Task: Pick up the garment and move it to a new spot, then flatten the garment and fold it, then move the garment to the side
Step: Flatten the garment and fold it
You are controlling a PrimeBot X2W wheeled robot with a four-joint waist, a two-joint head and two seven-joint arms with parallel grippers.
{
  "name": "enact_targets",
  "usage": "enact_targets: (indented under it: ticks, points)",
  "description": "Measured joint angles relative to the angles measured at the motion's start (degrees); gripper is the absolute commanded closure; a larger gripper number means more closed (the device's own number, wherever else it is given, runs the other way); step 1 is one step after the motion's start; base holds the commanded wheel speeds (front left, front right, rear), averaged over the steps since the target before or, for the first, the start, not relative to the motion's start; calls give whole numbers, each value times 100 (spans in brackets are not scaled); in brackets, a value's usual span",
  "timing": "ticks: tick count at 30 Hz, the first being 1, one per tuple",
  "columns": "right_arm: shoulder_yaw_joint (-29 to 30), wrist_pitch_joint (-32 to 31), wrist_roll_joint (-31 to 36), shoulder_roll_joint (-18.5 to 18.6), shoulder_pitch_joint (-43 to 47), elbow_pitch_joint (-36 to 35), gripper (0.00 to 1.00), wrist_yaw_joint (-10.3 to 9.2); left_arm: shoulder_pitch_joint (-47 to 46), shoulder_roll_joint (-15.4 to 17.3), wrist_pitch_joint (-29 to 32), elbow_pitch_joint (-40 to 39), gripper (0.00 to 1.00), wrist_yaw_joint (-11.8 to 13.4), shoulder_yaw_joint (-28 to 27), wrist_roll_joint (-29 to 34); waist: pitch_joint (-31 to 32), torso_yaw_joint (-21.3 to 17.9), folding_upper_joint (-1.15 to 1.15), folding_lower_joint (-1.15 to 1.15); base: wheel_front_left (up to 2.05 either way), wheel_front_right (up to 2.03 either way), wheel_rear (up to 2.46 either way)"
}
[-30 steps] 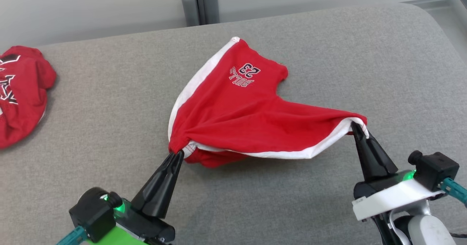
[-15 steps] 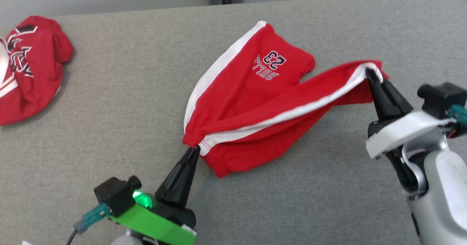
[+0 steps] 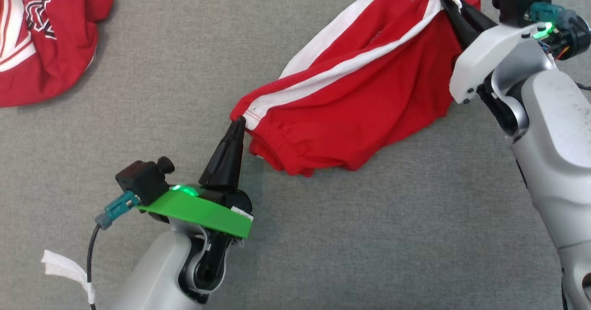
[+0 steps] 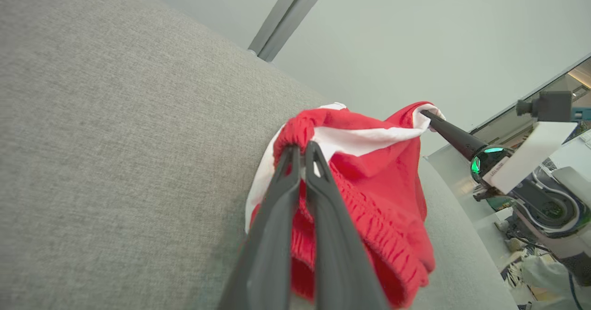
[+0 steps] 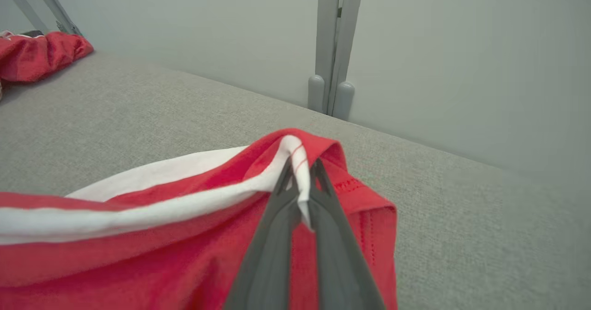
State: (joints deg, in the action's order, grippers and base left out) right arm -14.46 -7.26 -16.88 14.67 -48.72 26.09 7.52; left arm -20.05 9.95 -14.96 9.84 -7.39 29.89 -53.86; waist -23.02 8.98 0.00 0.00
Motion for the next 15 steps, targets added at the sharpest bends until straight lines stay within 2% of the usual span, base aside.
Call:
enact_targets:
  ticks: [4, 11, 14, 15]
  points:
    - [-257, 60, -60, 65, -502, 606, 100, 0, -116, -160, -8, 43, 100, 0, -242, 0, -200, 187, 0, 0, 0, 0, 0]
    - [-822, 386, -240, 52, -1143, 1534, 99, 0, -168, -265, -8, 104, 100, 0, -204, 10, -455, 437, 0, 0, 0, 0, 0]
    - [-1017, 536, -313, 37, -1342, 1803, 81, 0, -168, -256, -8, 118, 100, 0, -192, 3, -497, 476, 0, 0, 0, 0, 0]
    - [-1081, 615, -327, 37, -1406, 1896, 61, 1, -166, -249, -8, 123, 100, 0, -176, 0, -506, 484, 0, 0, 0, 0, 0]
